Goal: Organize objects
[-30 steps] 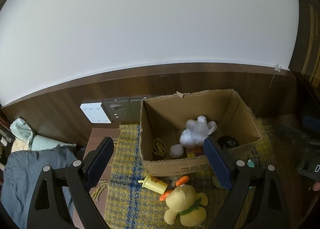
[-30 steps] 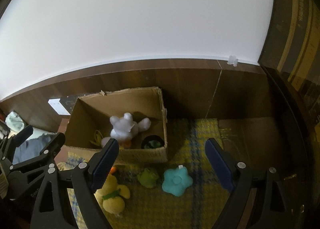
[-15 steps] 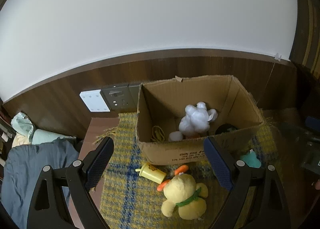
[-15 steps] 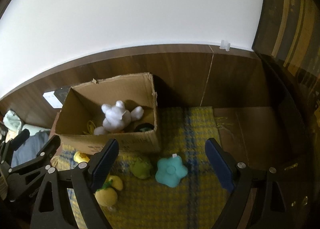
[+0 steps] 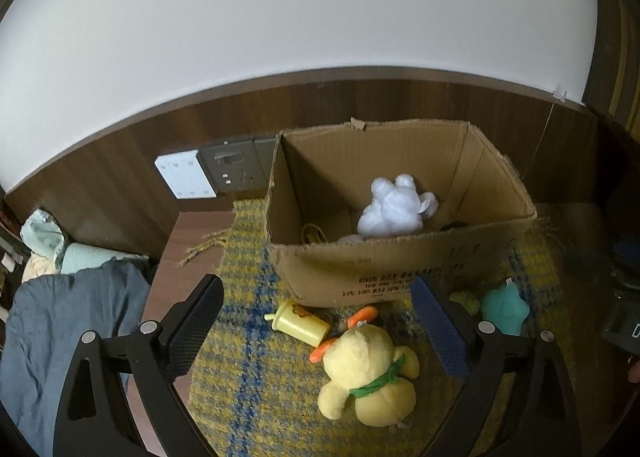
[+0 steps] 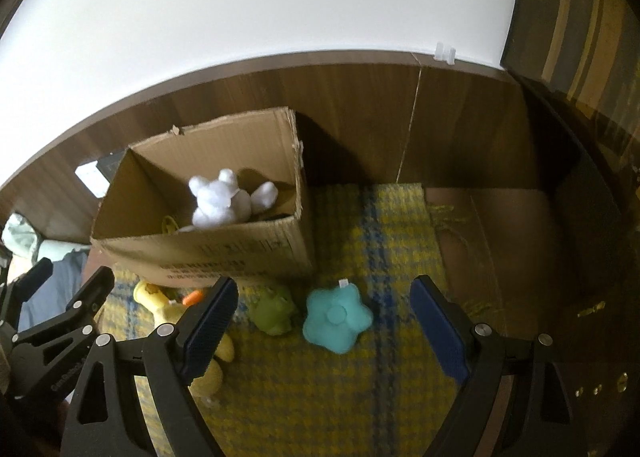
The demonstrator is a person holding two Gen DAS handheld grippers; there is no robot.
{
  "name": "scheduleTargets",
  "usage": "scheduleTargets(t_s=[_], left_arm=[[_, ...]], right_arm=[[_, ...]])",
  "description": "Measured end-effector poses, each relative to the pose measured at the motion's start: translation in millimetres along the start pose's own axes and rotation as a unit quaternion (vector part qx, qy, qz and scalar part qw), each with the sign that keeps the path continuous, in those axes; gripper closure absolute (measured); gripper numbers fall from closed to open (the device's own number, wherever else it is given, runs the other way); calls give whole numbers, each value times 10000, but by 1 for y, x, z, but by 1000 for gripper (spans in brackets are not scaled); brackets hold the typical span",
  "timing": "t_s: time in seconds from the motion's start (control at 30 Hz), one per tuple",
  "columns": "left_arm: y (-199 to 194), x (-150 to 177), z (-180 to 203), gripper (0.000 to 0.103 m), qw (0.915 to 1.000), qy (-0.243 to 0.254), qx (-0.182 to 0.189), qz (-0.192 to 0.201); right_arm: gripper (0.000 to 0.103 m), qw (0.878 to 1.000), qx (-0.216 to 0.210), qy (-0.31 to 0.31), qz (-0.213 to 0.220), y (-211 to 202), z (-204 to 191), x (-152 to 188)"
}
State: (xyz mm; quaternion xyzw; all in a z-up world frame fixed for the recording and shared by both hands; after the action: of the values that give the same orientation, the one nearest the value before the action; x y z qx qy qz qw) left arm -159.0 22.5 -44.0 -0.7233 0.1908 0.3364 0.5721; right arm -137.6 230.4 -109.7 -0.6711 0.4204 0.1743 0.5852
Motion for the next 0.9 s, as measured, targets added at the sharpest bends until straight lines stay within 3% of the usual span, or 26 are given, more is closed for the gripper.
scheduleTargets(t_s=[0.27, 0.9], left_arm=[[13, 15, -3, 1, 9998, -49, -73, -191], [44, 49, -2, 1, 9986, -86, -154, -505]], right_arm=[[6, 9998, 157, 2, -158, 13, 1, 15], [6, 9990, 181, 11, -400, 47, 4, 44]])
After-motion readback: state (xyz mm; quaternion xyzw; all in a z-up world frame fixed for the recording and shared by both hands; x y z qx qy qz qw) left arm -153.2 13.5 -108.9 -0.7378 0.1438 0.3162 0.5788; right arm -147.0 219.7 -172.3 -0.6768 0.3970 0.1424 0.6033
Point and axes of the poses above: each gripper's, at about its wrist camera, not at the fingertips, and y roughly the way its jaws point, z to its right, x to its underside, the point moved 5 cm from there along y, roughly the way its jaws point, and after that the axes turned 15 degrees about -y, right-handed, at the moved point
